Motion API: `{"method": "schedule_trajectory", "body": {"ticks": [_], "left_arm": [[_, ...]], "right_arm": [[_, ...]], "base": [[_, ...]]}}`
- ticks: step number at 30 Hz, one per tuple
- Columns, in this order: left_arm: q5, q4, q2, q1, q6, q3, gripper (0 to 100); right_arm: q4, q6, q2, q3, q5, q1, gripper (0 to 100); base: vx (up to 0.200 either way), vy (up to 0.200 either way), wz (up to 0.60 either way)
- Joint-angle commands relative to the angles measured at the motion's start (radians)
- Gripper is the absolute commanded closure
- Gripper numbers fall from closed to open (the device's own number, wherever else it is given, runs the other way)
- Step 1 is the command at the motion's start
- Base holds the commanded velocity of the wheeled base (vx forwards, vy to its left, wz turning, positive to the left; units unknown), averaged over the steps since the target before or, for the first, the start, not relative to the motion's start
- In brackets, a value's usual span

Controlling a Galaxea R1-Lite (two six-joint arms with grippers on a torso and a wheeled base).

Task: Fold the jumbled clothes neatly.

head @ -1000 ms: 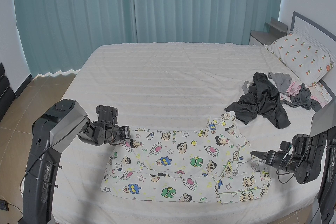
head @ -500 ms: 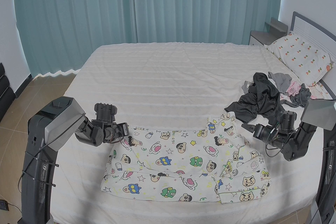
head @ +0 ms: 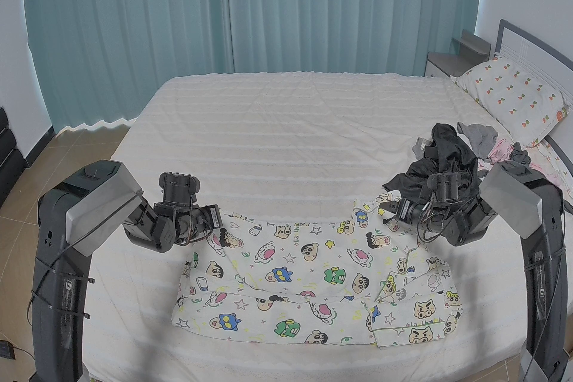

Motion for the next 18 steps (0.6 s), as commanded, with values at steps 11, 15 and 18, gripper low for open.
{"method": "schedule_trajectory", "body": {"ticks": [11,15,18], "left_arm": [[0.002,-0.005,-0.010,-0.008,-0.031,0.015,100],[0.002,-0.006,-0.007,-0.006,-0.033,0.014,100],[0.002,-0.006,-0.009,-0.005,-0.034,0.014,100]], "right_arm": [[0.004,0.006,0.106,-0.101,0.001,0.014,100],[-0.004,0.019,0.108,-0.104,0.005,0.007,100],[-0.025,0.031,0.108,-0.098,0.005,-0.003,100]], "base": [[0.000,0.000,0.00],[0.000,0.000,0.00],[0.000,0.000,0.00]]}}
